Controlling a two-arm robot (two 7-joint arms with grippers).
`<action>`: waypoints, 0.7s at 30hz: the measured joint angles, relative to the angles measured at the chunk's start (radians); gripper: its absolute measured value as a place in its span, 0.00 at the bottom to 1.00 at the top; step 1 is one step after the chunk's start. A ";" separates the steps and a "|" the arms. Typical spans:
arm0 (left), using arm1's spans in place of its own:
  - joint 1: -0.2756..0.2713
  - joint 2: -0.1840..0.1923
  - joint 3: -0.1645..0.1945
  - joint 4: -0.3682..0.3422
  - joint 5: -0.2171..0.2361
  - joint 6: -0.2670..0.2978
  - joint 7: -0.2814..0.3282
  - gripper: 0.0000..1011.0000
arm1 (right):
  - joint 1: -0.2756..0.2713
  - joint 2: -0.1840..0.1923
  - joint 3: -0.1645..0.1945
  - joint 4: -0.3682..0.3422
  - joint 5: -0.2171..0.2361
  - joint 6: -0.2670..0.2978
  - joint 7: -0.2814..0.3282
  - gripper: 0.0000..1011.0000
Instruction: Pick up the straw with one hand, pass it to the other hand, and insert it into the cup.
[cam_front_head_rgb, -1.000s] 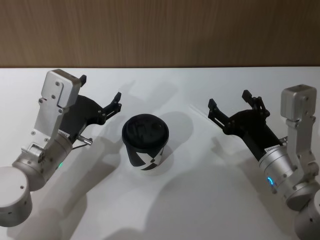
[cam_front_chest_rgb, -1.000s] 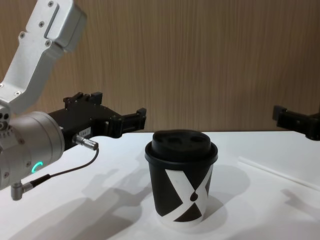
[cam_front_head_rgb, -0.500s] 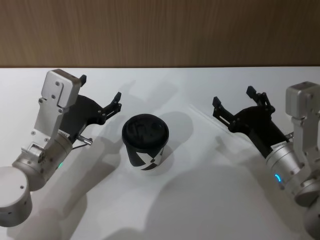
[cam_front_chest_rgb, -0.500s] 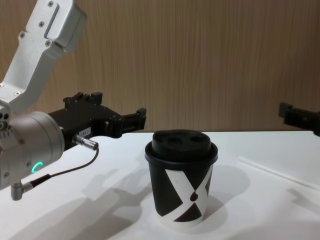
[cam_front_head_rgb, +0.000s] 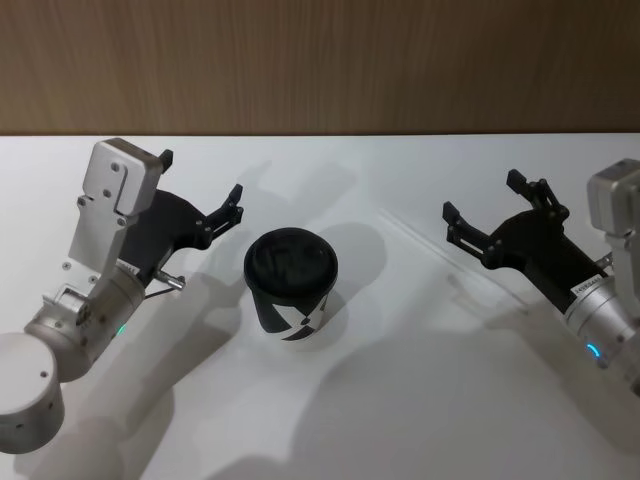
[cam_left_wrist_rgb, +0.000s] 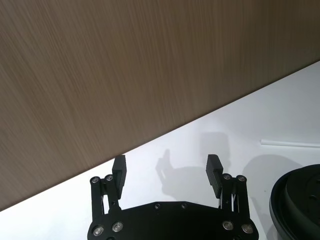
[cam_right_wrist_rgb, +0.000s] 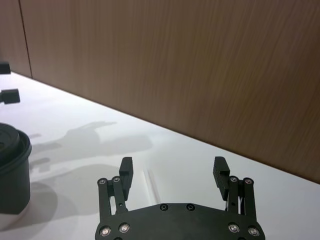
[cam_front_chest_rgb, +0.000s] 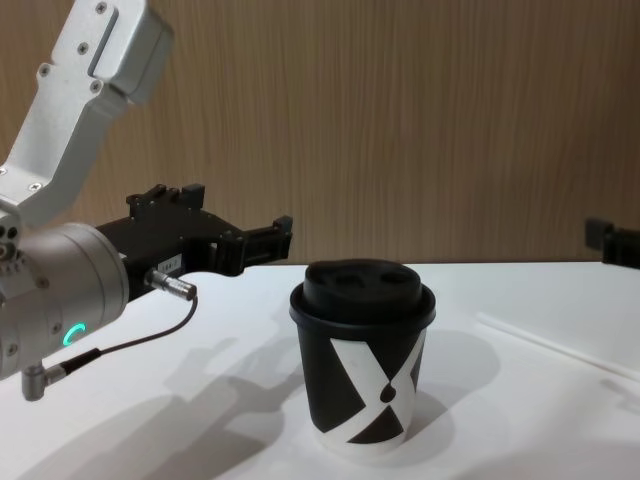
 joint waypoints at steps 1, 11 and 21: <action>0.000 0.000 0.000 0.000 0.000 0.000 0.000 0.99 | 0.001 0.004 0.001 0.001 0.001 0.001 0.006 0.99; 0.000 0.000 0.000 0.000 0.000 0.000 0.000 0.99 | 0.008 0.056 0.010 0.026 0.023 0.059 0.086 0.99; 0.000 0.000 0.000 0.000 0.000 0.000 0.000 0.99 | 0.027 0.099 0.004 0.062 0.051 0.141 0.156 0.99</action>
